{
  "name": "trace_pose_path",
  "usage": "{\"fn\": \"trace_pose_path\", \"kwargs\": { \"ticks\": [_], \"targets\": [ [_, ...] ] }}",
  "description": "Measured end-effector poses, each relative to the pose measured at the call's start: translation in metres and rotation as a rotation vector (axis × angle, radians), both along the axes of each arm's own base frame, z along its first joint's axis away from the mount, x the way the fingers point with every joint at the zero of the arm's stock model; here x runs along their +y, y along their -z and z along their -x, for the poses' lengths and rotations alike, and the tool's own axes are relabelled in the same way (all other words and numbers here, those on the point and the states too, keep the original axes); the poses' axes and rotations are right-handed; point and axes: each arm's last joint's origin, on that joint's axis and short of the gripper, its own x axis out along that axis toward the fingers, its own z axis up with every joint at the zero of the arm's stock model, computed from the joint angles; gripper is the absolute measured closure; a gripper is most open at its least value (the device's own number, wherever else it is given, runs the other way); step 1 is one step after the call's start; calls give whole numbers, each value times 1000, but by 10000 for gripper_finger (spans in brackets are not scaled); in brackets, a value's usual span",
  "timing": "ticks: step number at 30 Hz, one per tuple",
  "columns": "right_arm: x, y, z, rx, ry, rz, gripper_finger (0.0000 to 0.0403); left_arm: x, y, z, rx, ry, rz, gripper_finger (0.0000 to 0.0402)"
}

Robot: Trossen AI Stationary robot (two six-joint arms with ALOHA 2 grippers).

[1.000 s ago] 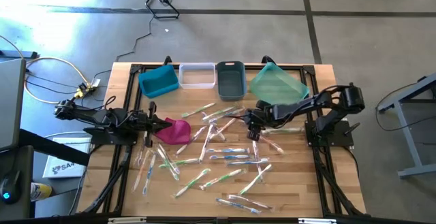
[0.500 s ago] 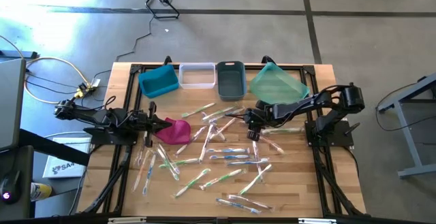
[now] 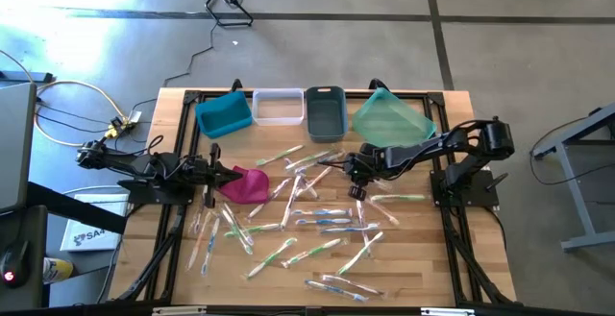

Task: Pick & Place Toothbrushes
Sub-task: Put the orange toothbrush into the light blue bin

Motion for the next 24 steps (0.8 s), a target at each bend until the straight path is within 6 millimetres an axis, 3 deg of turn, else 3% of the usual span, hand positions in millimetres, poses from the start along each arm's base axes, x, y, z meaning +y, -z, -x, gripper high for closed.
{"fn": "trace_pose_path", "kwargs": {
  "ticks": [24],
  "targets": [
    [0, 0, 0, 3, -14, 14, 379, 0, 0, 0, 0, 0, 0, 402]
  ]
}}
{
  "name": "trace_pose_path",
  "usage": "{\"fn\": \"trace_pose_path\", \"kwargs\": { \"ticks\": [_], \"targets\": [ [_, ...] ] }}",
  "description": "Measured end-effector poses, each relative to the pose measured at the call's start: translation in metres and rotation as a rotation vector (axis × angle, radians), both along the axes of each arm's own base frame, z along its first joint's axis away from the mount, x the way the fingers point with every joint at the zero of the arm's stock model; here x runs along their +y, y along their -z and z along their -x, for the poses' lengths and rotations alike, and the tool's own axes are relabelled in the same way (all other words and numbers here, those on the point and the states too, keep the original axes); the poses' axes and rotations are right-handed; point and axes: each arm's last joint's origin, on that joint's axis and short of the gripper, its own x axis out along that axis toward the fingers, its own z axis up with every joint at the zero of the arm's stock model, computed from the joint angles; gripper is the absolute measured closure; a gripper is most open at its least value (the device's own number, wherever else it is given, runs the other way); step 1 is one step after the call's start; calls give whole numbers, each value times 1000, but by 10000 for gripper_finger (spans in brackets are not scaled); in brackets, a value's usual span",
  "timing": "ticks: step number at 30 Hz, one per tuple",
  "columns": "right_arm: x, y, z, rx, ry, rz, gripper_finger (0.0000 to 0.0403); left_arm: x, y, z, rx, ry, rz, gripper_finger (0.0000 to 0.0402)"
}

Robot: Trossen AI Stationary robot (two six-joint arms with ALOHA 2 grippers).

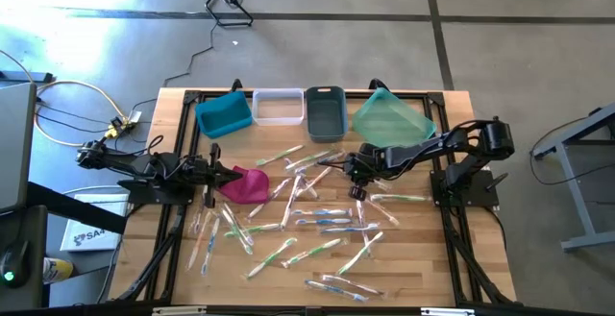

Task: Pick & Place Toothbrushes
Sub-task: Put the orange toothbrush into the light blue bin

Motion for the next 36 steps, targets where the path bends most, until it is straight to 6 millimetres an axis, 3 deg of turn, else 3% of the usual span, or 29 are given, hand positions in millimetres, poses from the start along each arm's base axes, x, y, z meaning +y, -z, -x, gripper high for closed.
{"fn": "trace_pose_path", "kwargs": {
  "ticks": [6, 25, 36],
  "targets": [
    [0, -8, 1, -39, -5, 7, 379, 0, 0, 0, 0, 0, 0, 402],
    [0, -65, 10, -273, -26, 72, 380, 0, 0, 0, 0, 0, 0, 402],
    [1, -111, 29, -466, 3, 141, 380, 0, 0, 0, 0, 0, 0, 402]
  ]
}}
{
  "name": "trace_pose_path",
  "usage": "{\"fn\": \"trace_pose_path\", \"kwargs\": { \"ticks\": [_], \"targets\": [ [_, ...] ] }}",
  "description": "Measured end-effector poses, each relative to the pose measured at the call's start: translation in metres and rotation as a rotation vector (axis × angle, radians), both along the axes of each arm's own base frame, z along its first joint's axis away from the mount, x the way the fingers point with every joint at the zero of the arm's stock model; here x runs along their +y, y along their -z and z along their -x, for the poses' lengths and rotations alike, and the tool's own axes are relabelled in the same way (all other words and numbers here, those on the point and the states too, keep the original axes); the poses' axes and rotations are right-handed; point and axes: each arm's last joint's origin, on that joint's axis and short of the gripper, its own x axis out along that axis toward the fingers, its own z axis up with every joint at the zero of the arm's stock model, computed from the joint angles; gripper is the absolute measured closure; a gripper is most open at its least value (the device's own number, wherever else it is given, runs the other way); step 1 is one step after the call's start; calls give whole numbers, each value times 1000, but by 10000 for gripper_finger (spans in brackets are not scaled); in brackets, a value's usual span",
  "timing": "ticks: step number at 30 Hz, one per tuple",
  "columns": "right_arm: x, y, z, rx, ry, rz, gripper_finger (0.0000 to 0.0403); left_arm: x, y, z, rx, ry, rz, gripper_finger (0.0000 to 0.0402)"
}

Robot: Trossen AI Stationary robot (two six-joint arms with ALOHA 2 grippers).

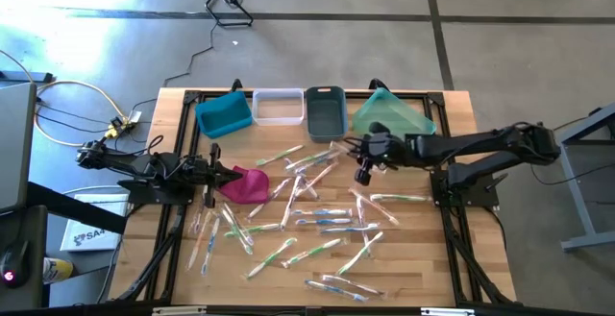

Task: Pick & Place Toothbrushes
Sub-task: Put the orange toothbrush into the light blue bin

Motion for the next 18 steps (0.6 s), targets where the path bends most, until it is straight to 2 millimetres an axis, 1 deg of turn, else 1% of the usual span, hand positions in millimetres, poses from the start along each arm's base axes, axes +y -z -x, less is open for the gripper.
{"fn": "trace_pose_path", "kwargs": {
  "ticks": [5, 11, 14, 18],
  "targets": [
    [1, -19, 12, -73, 29, 62, 380, 0, 0, 0, -1, 0, 0, 402],
    [0, -36, 24, -149, 85, 103, 380, 0, 0, 0, 0, 0, 0, 402],
    [-1, -39, 28, -160, 122, 129, 380, 0, 0, 0, -1, 0, 0, 402],
    [-3, -40, 29, -140, 162, 207, 380, 0, 0, 0, 0, -1, 0, 402]
  ]
}}
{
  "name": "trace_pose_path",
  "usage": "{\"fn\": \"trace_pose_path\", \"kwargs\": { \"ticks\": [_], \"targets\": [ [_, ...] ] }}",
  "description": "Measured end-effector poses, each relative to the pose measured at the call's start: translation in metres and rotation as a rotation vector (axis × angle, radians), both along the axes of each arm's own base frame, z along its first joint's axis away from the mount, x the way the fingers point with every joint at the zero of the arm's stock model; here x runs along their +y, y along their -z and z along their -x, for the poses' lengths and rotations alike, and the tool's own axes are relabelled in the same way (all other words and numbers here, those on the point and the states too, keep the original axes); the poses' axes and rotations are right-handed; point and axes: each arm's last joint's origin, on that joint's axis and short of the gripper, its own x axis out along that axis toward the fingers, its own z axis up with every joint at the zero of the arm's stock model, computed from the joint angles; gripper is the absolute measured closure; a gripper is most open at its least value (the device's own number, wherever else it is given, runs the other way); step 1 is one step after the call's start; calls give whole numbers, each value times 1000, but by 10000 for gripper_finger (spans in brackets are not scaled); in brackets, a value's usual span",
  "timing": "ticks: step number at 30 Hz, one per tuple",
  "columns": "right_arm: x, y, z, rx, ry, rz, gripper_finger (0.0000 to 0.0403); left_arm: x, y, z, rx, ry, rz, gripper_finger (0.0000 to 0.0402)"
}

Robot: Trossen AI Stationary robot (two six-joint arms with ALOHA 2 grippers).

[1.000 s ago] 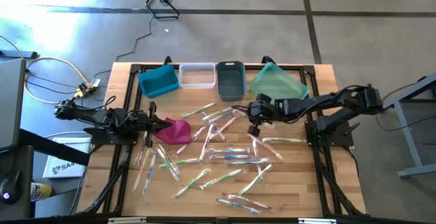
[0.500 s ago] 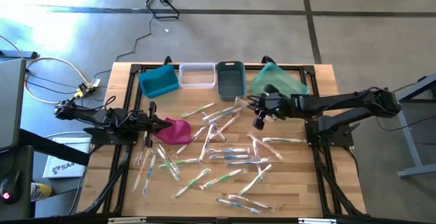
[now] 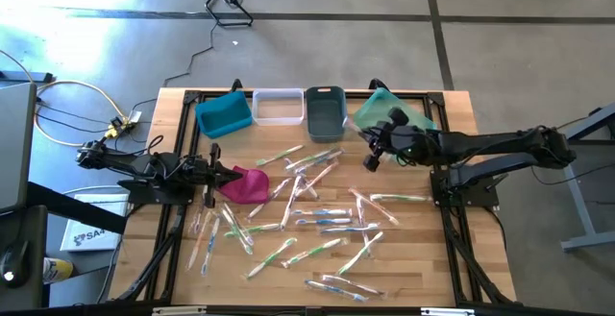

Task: Pick & Place Toothbrushes
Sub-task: Put the orange toothbrush into the light blue bin

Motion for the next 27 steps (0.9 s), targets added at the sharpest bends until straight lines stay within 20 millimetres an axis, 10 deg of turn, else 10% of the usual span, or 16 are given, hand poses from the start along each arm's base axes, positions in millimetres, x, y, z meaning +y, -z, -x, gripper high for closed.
{"fn": "trace_pose_path", "kwargs": {
  "ticks": [27],
  "targets": [
    [-51, -1, 14, -5, 366, 47, 380, 0, 0, 0, -1, 0, 0, 402]
  ]
}}
